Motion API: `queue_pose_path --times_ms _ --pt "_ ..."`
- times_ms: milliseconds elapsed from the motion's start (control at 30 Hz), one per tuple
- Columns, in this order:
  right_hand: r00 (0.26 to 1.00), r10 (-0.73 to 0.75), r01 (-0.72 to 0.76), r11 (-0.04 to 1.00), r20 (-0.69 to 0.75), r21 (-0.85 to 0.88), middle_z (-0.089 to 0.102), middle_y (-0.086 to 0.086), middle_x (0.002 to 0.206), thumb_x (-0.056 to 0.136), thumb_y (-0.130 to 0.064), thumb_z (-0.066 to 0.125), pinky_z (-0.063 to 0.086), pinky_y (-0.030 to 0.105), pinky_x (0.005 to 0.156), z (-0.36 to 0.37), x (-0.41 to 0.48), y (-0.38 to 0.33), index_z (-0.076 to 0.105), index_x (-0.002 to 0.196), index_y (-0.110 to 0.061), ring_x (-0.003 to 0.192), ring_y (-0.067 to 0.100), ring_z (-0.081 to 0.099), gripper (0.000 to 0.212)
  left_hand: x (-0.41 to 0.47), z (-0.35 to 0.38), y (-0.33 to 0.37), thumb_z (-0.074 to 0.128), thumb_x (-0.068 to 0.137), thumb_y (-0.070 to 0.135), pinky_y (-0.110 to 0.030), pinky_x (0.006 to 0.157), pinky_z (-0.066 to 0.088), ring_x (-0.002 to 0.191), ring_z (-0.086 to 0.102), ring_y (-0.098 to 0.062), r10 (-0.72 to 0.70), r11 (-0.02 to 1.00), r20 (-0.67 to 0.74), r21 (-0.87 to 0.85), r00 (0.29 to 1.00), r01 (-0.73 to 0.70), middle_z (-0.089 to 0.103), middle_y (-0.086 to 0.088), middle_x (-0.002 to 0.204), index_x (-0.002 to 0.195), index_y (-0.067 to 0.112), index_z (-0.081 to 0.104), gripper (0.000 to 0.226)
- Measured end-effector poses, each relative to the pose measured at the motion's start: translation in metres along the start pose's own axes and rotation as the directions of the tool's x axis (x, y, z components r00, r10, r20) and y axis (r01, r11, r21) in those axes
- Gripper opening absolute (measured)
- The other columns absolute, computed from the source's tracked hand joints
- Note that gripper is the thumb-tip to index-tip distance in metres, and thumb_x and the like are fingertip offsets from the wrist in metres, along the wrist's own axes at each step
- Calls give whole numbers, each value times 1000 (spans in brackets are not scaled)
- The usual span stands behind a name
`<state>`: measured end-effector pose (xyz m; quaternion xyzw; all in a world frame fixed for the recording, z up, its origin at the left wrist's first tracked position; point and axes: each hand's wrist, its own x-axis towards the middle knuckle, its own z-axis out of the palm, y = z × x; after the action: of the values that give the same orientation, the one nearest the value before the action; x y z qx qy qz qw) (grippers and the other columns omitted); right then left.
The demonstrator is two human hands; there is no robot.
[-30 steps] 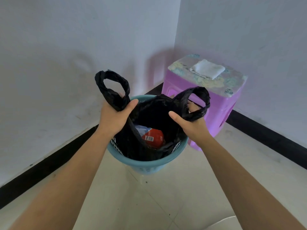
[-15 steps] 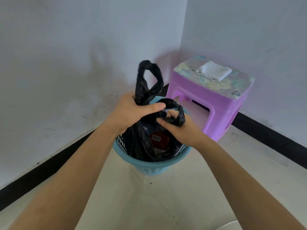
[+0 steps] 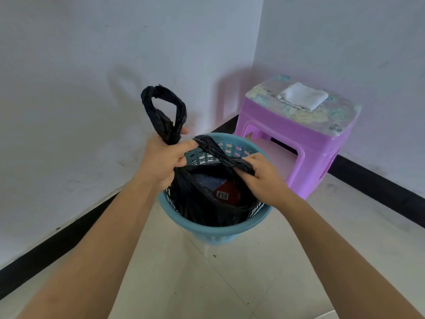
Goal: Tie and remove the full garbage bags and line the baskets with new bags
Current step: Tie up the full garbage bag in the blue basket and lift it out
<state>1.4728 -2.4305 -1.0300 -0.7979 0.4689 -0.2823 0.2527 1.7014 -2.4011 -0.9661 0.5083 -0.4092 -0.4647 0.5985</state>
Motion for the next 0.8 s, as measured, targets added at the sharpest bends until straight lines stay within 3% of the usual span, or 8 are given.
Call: queue_pose_path --times_ms 133,233,300,367,500,667,733,800 --pt "926 373 -303 820 -53 485 74 -4 93 102 -32 51 54 31 85 -20 -1 5 73 89 -25 91 17 67 27 7 -10 0 56 81 -6 -21 45 27 49 27 -7 -97 921 11 -378 995 94 43 1 73 95 6 54 18" --pt "811 572 -277 561 -124 780 58 -18 63 100 -44 51 45 15 54 -37 1 6 67 68 -33 59 3 56 37 8 -14 -4 44 103 14 -21 46 40 49 43 -8 -158 865 -34 -487 987 122 54 -5 79 95 3 58 19" --pt "790 600 -255 509 -126 822 53 -13 59 100 -45 49 42 19 53 -41 2 7 64 69 -33 53 3 51 36 8 -15 -12 39 105 29 -31 59 56 52 58 -15 -161 854 -35 -506 986 121 59 -6 69 86 10 56 32" --pt "813 555 -297 654 -175 696 52 -14 55 101 -38 47 38 24 54 -35 1 8 59 73 -29 50 3 47 32 5 -10 -16 38 104 39 -42 71 60 47 56 -17 -151 883 -18 -452 988 127 52 -1 54 81 15 53 37" --pt "947 267 -248 961 -176 123 46 -10 55 99 -23 47 29 31 51 -16 -11 4 43 68 -27 51 10 40 31 0 4 -18 46 101 37 -20 37 34 34 18 -6 -202 917 123 -324 972 231 22 9 45 74 22 49 32" --pt "997 71 -65 988 43 -137 57 -5 73 98 -20 45 41 39 63 -19 -16 -9 46 81 -25 75 27 53 17 -10 2 -18 71 82 7 -17 41 25 47 28 -3 -190 978 502 22 844 207 36 12 61 95 22 60 23" --pt "988 33 -6 984 150 -177 65 0 85 98 -21 45 47 40 71 -19 -17 -19 52 87 -22 84 30 59 13 -17 7 -21 80 79 15 -18 43 26 52 35 -3 -166 986 550 112 819 124 47 14 65 107 21 64 33" --pt "978 -25 68 977 208 -202 68 3 93 97 -22 47 45 38 72 -15 -19 -28 54 91 -24 88 29 60 9 -24 16 -22 81 78 34 -17 41 25 48 30 -5 -186 980 517 161 835 118 42 11 59 91 24 69 21"
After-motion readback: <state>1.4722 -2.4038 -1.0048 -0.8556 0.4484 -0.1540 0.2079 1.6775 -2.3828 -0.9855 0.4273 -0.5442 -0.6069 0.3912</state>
